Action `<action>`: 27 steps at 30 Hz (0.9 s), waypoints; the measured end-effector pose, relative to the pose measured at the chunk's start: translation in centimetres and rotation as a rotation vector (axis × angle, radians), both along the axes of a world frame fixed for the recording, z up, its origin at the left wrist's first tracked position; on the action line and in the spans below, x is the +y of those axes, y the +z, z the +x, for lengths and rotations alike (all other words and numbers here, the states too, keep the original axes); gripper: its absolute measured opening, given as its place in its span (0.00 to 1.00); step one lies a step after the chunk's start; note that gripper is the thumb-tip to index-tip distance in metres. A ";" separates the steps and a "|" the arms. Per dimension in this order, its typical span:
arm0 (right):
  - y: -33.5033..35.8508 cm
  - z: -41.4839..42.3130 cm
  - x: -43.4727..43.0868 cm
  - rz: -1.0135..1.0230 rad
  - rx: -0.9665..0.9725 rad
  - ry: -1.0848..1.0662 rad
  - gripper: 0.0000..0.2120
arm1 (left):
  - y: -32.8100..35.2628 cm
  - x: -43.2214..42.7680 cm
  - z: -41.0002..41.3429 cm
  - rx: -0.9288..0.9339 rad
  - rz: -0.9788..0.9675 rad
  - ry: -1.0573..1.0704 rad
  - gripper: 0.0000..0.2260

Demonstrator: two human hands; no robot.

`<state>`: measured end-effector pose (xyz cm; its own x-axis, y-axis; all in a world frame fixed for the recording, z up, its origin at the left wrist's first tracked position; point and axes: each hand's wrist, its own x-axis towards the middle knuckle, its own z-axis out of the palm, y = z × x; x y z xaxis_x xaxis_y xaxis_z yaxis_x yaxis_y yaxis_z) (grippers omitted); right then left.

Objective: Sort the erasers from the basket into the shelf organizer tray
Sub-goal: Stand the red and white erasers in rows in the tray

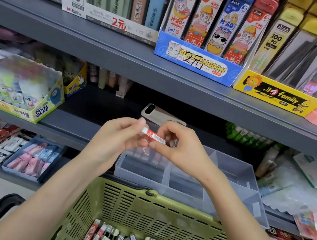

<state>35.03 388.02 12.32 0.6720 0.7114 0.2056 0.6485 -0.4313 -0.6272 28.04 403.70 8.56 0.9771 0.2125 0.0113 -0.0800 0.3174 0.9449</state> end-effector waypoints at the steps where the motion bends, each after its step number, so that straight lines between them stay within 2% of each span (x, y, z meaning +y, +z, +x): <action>1: 0.0 0.0 0.0 -0.032 -0.017 0.011 0.08 | 0.0 -0.3 0.0 -0.017 0.053 0.017 0.16; 4: 0.0 -0.1 0.1 -0.125 -0.117 0.030 0.11 | 0.3 -1.3 0.7 -0.005 0.216 0.134 0.18; 7: -0.5 0.8 0.2 -0.097 -0.072 -0.081 0.11 | 0.1 -1.5 1.5 0.015 0.402 0.222 0.11; 10: -1.7 2.6 0.3 -0.055 0.047 -0.233 0.09 | -1.2 -0.7 1.4 -0.012 0.809 0.287 0.04; 12: -2.7 3.5 0.5 -0.132 0.039 -0.251 0.05 | -2.3 0.1 0.9 -0.063 1.021 0.299 0.07; 14: -3.7 4.0 0.9 -0.211 -0.012 -0.260 0.03 | -3.0 0.8 0.4 -0.063 1.130 0.268 0.13; 17: -4.7 4.2 1.3 -0.216 -0.061 -0.295 0.07 | -3.3 1.2 -0.2 -0.041 1.211 0.194 0.23; 21: -4.8 4.4 1.5 -0.236 -0.033 -0.308 0.06 | -3.8 1.3 -0.5 -0.003 1.185 0.177 0.21; 27: -5.0 4.5 1.4 -0.380 -0.020 -0.282 0.05 | -4.3 1.3 -0.4 -0.010 1.140 0.180 0.13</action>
<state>39.49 389.43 7.32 0.8485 0.5289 -0.0194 0.4831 -0.7890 -0.3795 27.66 405.01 4.27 0.9324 0.2107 0.2938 -0.0462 -0.7366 0.6748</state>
